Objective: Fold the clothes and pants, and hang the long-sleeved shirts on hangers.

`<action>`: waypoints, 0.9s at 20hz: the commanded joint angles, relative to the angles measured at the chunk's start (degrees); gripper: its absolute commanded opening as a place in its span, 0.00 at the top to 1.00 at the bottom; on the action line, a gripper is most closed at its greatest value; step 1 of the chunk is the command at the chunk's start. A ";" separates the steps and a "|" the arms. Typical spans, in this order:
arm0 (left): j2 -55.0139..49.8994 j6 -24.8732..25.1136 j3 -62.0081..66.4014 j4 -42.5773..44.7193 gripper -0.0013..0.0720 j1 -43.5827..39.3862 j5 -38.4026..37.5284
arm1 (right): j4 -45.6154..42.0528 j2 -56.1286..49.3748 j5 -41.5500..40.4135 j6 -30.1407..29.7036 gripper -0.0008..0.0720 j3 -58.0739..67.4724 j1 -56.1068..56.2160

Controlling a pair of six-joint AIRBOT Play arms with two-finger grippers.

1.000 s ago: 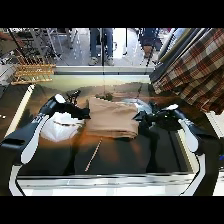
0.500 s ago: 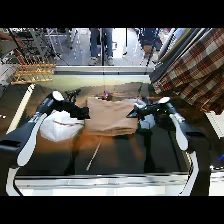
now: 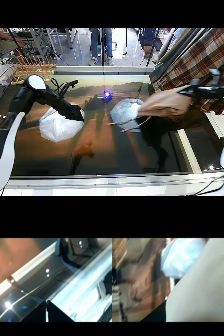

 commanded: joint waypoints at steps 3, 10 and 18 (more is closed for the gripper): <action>3.02 1.68 0.02 0.00 0.96 -0.20 -3.61 | -22.71 5.95 10.16 6.03 0.97 -0.42 -18.51; 3.02 1.70 0.02 0.02 0.96 -0.20 -4.00 | -43.15 7.39 15.34 10.19 0.97 -15.91 -30.91; 3.02 1.68 0.02 0.00 0.96 -0.17 -4.24 | -50.51 7.48 13.22 8.20 0.12 -19.17 -31.45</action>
